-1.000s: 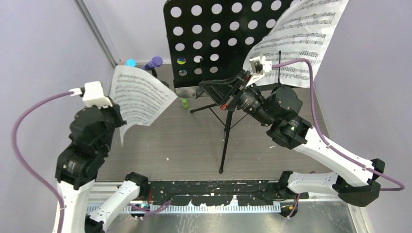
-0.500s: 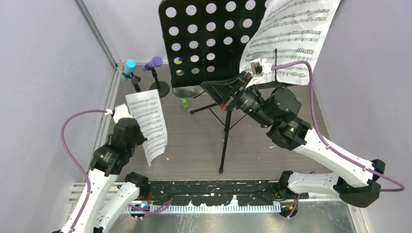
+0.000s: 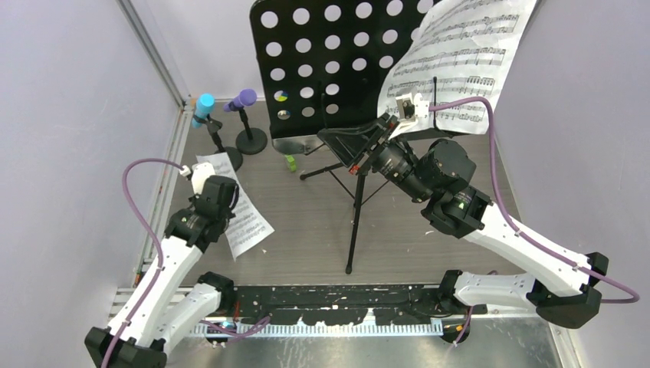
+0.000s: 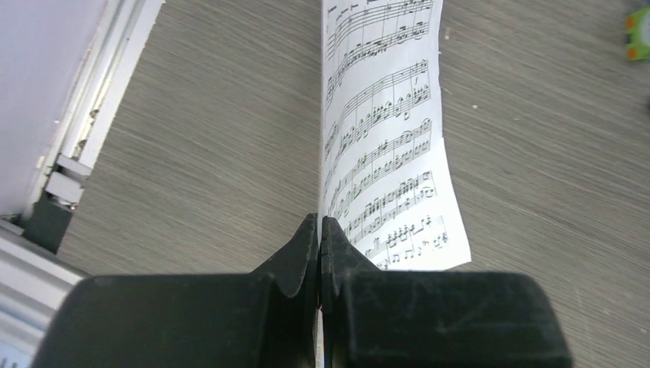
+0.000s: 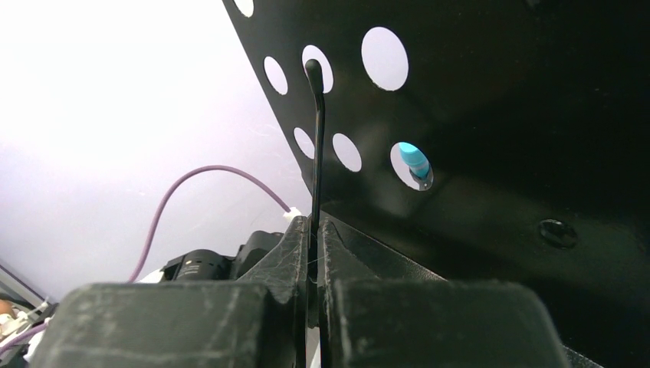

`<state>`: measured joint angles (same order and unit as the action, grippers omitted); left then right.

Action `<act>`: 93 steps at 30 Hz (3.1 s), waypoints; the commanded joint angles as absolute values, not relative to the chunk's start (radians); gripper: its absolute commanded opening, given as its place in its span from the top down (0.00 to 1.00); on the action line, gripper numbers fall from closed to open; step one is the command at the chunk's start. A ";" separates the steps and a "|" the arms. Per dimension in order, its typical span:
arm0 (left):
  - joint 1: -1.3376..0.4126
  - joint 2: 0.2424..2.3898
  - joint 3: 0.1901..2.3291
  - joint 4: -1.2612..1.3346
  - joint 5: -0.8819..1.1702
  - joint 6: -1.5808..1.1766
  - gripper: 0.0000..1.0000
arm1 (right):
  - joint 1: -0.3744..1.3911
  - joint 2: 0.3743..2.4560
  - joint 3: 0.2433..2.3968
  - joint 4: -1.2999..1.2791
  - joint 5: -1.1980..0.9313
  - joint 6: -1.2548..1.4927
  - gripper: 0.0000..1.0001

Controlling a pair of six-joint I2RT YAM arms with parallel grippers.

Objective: Pack up the instrument practice props

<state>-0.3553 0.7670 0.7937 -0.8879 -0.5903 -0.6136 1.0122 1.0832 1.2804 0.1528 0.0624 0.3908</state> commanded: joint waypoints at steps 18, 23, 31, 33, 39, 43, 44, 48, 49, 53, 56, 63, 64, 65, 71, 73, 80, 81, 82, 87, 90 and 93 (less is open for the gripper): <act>-0.298 0.909 0.729 -0.725 -0.640 -0.672 0.48 | 1.016 1.057 1.279 0.102 0.060 0.361 0.99; -0.298 0.823 0.756 -0.727 -0.665 -0.631 0.37 | 1.017 1.065 1.288 0.091 0.053 0.349 0.99; -0.298 0.606 0.821 -0.666 -0.582 -0.508 0.27 | 1.017 1.078 1.311 0.109 0.043 0.299 0.98; -0.298 0.591 0.836 -0.671 -0.553 -0.510 0.27 | 1.017 1.090 1.331 0.106 0.034 0.300 0.90; -0.298 0.625 0.885 -0.695 -0.480 -0.497 0.27 | 1.016 1.100 1.346 0.107 0.046 0.314 0.71; -0.298 0.644 0.922 -0.699 -0.436 -0.460 0.27 | 1.017 1.087 1.345 0.098 0.050 0.313 0.58; -0.298 0.644 0.933 -0.701 -0.429 -0.446 0.27 | 1.016 1.082 1.346 0.090 0.048 0.310 0.55; -0.298 0.616 0.993 -0.711 -0.411 -0.400 0.23 | 1.017 1.047 1.346 0.043 0.039 0.287 0.43; -0.298 0.606 1.007 -0.711 -0.399 -0.385 0.22 | 1.016 1.034 1.345 0.026 0.028 0.276 0.41; -0.298 0.573 1.080 -0.733 -0.333 -0.317 0.19 | 1.017 0.984 1.343 -0.091 -0.087 0.207 0.33; -0.298 0.532 1.137 -0.747 -0.303 -0.268 0.13 | 1.016 0.943 1.338 -0.167 -0.150 0.162 0.28; -0.298 0.471 1.356 -0.731 -0.080 -0.169 0.15 | 1.016 0.835 1.260 -0.227 -0.138 0.104 0.24; -0.298 0.486 1.398 -0.737 -0.032 -0.165 0.18 | 1.017 0.817 1.240 -0.226 -0.131 0.100 0.22; -0.298 0.508 1.448 -0.746 0.020 -0.164 0.21 | 1.016 0.797 1.214 -0.222 -0.116 0.102 0.21; -0.292 0.624 1.662 -0.713 0.302 -0.209 0.31 | 1.016 0.697 1.131 -0.251 0.042 0.127 0.15; -0.278 0.643 1.691 -0.661 0.373 -0.229 0.30 | 1.016 0.671 1.116 -0.266 0.078 0.127 0.14; -0.181 0.775 1.778 -0.468 0.611 -0.374 0.28 | 1.016 0.602 1.088 -0.321 0.162 0.116 0.10; -0.169 0.787 1.781 -0.426 0.631 -0.406 0.27 | 1.016 0.589 1.080 -0.319 0.173 0.118 0.10; -0.159 0.803 1.787 -0.388 0.650 -0.435 0.27 | 1.017 0.578 1.072 -0.317 0.179 0.120 0.10; -0.123 0.875 1.815 -0.260 0.692 -0.562 0.28 | 1.016 0.555 1.067 -0.337 0.282 0.134 0.10; -0.123 0.917 1.835 -0.235 0.681 -0.582 0.29 | 1.016 0.551 1.068 -0.356 0.299 0.141 0.09; -0.133 0.957 1.861 -0.224 0.679 -0.598 0.30 | 1.017 0.550 1.066 -0.363 0.298 0.141 0.09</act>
<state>-0.1287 0.9203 1.8145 -0.3260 0.6491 -0.5320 1.0126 0.5602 1.0634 -0.3580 0.2550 0.1345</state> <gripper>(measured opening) 0.702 0.905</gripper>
